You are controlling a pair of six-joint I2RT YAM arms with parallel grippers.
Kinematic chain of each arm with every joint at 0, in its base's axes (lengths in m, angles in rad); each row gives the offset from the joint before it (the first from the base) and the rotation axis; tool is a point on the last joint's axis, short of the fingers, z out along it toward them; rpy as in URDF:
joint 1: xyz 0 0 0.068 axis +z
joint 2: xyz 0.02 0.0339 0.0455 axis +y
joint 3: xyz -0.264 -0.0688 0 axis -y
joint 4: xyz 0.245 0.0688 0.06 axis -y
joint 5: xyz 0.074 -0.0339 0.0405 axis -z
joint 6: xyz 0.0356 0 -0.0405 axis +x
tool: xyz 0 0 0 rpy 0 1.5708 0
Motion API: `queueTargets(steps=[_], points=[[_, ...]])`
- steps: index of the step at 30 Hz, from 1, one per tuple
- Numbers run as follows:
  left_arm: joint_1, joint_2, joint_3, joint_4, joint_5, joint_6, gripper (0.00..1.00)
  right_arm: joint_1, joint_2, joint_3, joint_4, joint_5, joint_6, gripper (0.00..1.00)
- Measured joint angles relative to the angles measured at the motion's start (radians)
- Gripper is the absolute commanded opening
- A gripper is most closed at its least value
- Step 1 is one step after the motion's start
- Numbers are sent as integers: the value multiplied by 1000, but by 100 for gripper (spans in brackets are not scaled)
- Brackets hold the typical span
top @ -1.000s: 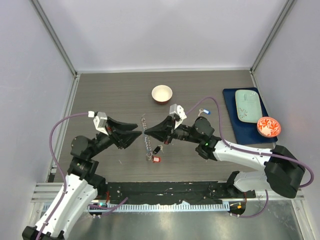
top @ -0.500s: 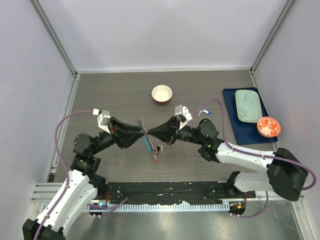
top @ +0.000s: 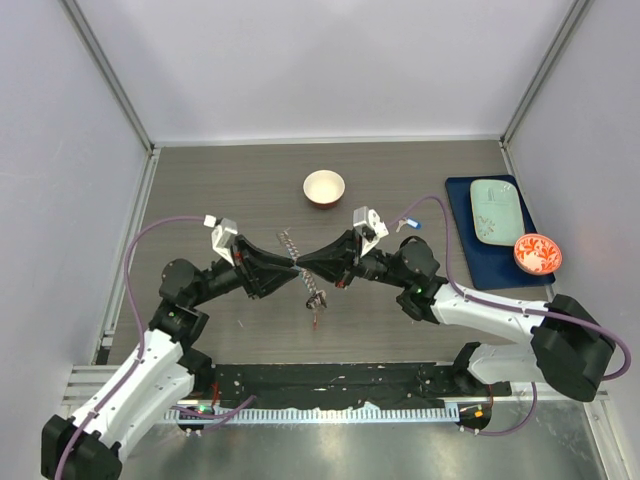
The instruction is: Put the keys on the keyring
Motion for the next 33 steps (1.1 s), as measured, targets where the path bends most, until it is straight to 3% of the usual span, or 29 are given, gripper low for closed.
queueTargets(steps=[24,33], points=[[-34,-68,-23,99,-100,48,44,-7,31,0,41,-20,43,1],[-34,-13,-24,129,-70,51,41,-9,39,0,39,-44,59,1]])
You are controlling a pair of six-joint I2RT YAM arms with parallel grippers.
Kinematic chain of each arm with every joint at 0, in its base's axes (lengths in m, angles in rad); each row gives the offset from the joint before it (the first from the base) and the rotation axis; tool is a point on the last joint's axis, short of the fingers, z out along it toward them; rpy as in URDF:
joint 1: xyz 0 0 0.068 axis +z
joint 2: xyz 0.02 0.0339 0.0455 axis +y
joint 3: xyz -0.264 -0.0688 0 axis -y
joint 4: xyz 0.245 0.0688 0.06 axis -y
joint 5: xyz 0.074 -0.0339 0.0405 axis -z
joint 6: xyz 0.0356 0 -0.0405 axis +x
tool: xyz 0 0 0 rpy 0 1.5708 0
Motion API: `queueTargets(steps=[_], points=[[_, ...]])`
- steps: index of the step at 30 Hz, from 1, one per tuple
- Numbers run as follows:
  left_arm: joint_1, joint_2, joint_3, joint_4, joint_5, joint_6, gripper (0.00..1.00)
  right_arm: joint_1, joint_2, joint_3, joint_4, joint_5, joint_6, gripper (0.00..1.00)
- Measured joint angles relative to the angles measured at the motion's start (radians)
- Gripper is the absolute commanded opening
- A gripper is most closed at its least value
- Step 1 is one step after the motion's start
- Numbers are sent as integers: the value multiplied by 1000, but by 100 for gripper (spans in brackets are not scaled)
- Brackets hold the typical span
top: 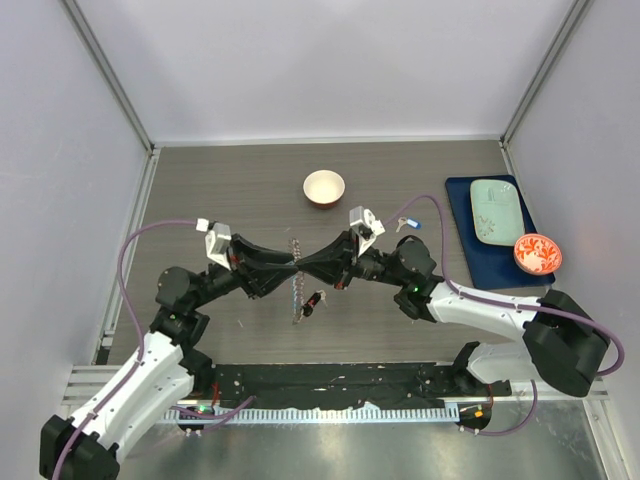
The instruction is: Put the keys on the keyring
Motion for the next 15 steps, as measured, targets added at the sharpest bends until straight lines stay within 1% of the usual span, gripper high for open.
queueTargets(steps=[5,11,15], points=[[0,10,0,7,26,-3,33,-4,4,0,-5,0,8,1],[-1,-12,-5,7,35,-4,30,-9,4,0,2,-5,16,1],[-1,-37,-16,7,34,-4,26,-12,4,0,8,-13,26,1]])
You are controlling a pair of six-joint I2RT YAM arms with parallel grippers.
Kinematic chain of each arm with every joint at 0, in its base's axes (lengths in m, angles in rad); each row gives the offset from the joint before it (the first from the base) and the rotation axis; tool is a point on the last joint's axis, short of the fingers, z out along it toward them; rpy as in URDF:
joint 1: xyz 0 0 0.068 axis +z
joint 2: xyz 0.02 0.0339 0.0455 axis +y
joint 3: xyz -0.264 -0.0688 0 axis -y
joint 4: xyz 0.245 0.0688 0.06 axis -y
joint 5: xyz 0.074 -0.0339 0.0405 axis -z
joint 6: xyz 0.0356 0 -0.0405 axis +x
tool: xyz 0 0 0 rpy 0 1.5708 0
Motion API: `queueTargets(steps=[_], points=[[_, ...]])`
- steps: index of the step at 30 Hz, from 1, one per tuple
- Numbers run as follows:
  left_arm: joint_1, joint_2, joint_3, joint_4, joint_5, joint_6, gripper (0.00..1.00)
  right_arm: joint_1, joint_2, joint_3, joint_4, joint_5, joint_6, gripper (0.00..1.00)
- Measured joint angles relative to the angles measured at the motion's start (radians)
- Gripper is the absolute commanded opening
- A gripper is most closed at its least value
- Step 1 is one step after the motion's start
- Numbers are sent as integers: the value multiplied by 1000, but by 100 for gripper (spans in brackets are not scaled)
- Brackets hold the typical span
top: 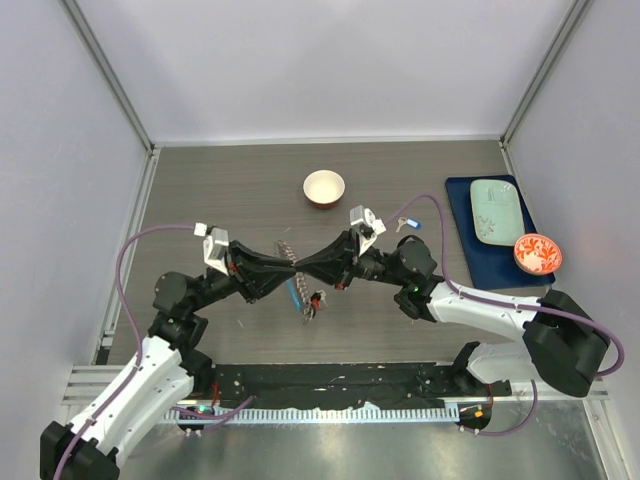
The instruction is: Put the keys on the keyring
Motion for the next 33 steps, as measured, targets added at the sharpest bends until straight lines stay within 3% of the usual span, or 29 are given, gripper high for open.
queueTargets(steps=[4,14,17,18,23,26,27,31,33], points=[[0,-11,-4,1,1,-2,19,0,0,0,9,-6,11,1],[0,-13,-8,15,9,-9,17,-2,0,0,23,-13,19,1],[0,-13,-9,16,9,-10,8,-2,0,0,23,-13,19,1],[0,-13,-10,16,9,-10,0,-3,0,0,23,-13,19,1],[0,-25,-6,-16,-2,-4,0,-7,1,0,22,-18,22,1],[-2,-61,29,-142,-28,28,0,-7,7,0,18,-17,23,2],[-5,-74,48,-199,-40,48,0,-7,9,0,17,-17,22,4],[-17,-115,127,-418,-76,117,0,2,19,1,18,-16,23,28],[-13,-134,172,-554,-128,164,0,-5,21,2,8,-12,14,33]])
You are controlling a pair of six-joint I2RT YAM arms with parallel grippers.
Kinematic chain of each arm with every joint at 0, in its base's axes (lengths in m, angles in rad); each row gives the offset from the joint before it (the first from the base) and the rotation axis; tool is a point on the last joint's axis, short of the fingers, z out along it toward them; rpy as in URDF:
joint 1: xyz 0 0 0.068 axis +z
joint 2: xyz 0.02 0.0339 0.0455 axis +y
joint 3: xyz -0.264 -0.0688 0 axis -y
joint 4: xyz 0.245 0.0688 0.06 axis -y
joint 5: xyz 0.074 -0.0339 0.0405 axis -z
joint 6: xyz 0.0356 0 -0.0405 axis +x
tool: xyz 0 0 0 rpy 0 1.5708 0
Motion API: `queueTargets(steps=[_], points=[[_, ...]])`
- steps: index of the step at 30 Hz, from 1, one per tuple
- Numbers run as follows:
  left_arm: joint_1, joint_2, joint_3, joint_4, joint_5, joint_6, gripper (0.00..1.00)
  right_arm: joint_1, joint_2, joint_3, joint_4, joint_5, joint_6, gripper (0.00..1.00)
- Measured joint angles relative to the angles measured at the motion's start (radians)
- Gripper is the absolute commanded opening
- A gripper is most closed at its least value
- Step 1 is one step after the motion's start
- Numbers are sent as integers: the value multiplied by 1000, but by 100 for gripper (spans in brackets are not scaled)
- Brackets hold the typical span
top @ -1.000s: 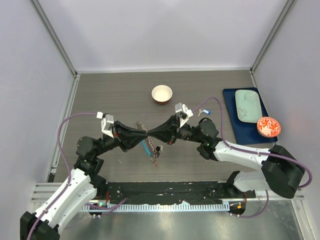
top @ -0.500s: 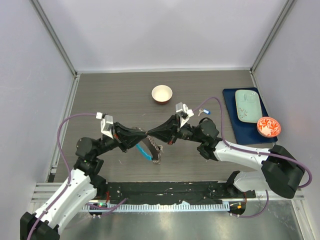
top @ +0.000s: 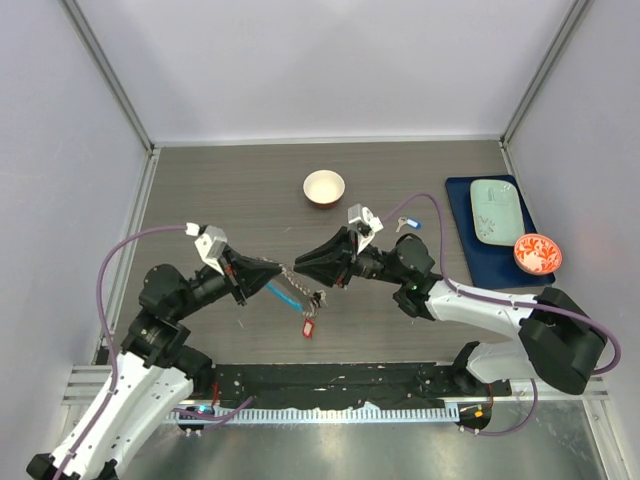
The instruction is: Put the keys on the keyring
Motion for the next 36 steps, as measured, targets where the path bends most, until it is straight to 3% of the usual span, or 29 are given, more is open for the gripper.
queueTargets(steps=[6,10,15,23,36], points=[[3,65,245,-399,-200,149,0,-11,0,27,-104,20,-60,42],[3,217,394,-607,-321,208,0,-11,6,47,-164,32,-106,43],[3,420,472,-791,-462,250,0,-11,39,67,-234,51,-153,43],[6,663,525,-939,-587,283,0,-11,74,76,-302,71,-187,43],[20,671,587,-1087,-665,309,0,-11,74,82,-333,109,-219,43]])
